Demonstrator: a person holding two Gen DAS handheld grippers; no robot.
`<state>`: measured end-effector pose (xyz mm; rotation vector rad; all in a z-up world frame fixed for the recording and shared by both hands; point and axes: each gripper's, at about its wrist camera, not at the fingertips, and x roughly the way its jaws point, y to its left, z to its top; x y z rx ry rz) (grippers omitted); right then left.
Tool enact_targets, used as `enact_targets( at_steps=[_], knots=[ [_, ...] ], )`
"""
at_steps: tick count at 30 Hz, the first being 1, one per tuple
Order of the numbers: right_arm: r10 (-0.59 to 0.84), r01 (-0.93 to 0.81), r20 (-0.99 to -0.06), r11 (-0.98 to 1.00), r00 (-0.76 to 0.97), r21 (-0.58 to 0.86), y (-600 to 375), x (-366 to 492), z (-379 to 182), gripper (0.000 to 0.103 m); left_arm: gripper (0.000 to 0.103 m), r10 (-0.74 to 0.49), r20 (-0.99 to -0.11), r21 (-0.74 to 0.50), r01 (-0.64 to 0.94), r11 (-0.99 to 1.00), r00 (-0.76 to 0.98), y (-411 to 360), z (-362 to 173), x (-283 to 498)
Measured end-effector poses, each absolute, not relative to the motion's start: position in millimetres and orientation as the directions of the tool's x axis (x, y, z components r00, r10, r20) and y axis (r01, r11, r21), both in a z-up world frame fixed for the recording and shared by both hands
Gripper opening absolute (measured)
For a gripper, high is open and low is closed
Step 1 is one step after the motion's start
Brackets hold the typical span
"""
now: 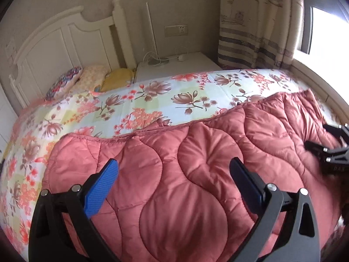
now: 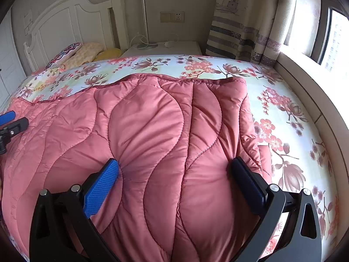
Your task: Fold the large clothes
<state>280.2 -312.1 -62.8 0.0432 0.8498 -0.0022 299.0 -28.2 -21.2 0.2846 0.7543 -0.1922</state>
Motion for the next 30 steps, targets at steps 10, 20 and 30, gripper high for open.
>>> enact_targets(
  at_steps=[10,20,30],
  knots=[
    [0.098,-0.011,-0.735,0.992,0.671,0.122,-335.0,264.2,-54.0,0.099,0.101,-0.134,-0.749,0.07,0.278,0.958,0.65,-12.5,-60.6,322.3],
    [0.332,-0.111,-0.557,0.913,0.761,0.393,-346.3,124.0,-20.5,0.099,0.101,-0.138,-0.745,0.064,0.276,0.959,0.653,-11.1,-60.7,321.7],
    [0.404,0.01,-0.623,0.834,0.67,0.551,-363.4,35.8,-72.3,0.099,0.101,-0.14,-0.744,0.062,0.276,0.959,0.653,-9.7,-61.0,322.5]
  ],
)
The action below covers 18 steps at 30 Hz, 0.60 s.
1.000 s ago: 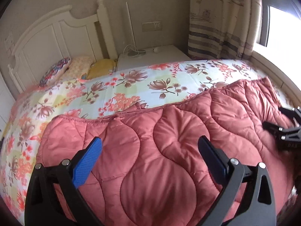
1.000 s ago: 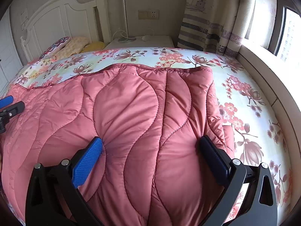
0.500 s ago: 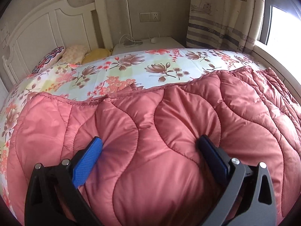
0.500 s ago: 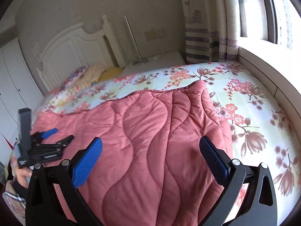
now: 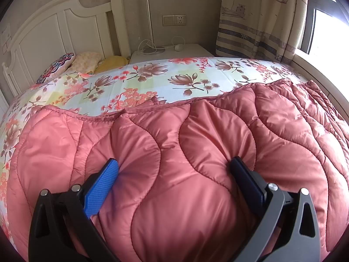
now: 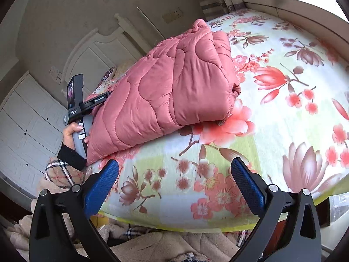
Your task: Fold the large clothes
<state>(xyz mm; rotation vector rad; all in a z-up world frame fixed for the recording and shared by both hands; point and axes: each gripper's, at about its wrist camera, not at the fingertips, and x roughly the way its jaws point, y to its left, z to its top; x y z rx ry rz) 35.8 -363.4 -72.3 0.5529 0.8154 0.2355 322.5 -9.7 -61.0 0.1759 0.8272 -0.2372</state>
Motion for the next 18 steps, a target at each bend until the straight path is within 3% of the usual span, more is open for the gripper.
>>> enact_targets(
  at_steps=[8,15,18],
  knots=[
    [0.385,0.007,-0.643,0.855,0.661,0.519,-337.2,72.9,-78.8,0.099,0.101,-0.158,-0.751,0.039,0.281,0.959,0.641,-9.8,-61.6,322.6],
    [0.383,0.167,-0.538,0.678,0.751,0.715,-339.3,155.1,-80.7,0.099,0.101,-0.167,-0.76,0.022,0.281,0.959,0.629,-8.6,-62.4,323.5],
    [0.369,0.148,-0.445,0.61,0.816,0.779,-329.4,185.6,-79.7,0.097,0.101,-0.137,-0.759,0.024,0.238,0.971,0.637,-3.7,-62.1,325.8]
  ],
)
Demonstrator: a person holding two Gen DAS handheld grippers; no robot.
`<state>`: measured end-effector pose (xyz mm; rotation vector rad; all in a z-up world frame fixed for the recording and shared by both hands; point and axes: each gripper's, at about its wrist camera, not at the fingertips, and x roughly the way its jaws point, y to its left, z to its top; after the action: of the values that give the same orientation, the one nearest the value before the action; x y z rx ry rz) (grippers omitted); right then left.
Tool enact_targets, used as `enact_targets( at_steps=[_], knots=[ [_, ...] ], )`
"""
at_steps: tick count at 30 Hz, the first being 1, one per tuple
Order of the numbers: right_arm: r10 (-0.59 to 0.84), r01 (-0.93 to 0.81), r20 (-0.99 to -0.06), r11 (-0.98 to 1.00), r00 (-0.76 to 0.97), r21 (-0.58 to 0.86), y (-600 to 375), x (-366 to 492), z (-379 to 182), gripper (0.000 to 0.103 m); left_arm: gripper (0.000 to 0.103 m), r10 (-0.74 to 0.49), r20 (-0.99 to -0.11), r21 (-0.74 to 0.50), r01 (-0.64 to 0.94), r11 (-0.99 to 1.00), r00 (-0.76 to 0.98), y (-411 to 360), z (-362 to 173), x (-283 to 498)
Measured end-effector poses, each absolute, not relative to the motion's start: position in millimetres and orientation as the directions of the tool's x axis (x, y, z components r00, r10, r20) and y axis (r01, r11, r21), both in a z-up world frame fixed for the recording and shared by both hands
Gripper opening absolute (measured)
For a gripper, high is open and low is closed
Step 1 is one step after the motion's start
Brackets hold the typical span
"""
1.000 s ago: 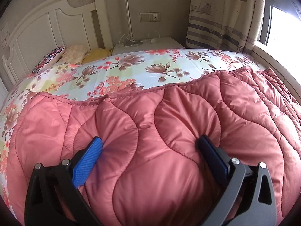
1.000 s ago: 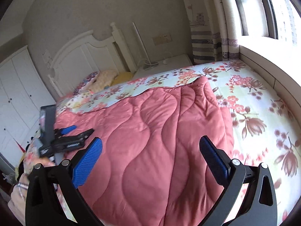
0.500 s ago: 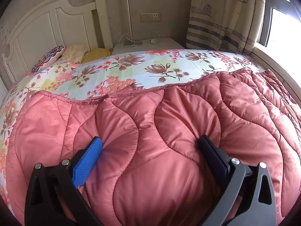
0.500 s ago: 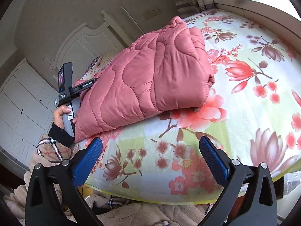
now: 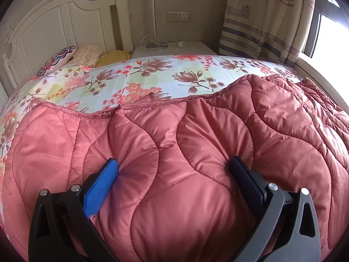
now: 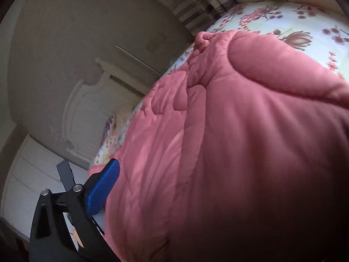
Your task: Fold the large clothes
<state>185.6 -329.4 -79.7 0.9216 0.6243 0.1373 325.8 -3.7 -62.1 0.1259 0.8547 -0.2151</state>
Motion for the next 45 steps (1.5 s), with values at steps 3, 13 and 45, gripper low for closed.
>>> enact_targets(
  at_steps=[3,13,45],
  knots=[
    [0.374,0.096,-0.37,0.581,0.85,0.808,-328.8,194.8,-81.4,0.043,0.101,-0.146,-0.756,0.006,0.229,0.974,0.638,-0.3,-60.6,325.4],
    [0.383,-0.124,-0.206,0.68,0.9,0.722,-341.0,119.4,-39.7,0.034,0.101,-0.146,-0.702,0.151,0.346,0.926,0.697,-56.9,-56.1,278.7],
    [0.085,-0.154,-0.318,0.968,0.944,-0.2,-91.5,140.2,16.6,0.037,0.101,-0.123,-0.178,-0.66,-0.026,0.751,0.976,204.5,53.3,178.9]
  ],
)
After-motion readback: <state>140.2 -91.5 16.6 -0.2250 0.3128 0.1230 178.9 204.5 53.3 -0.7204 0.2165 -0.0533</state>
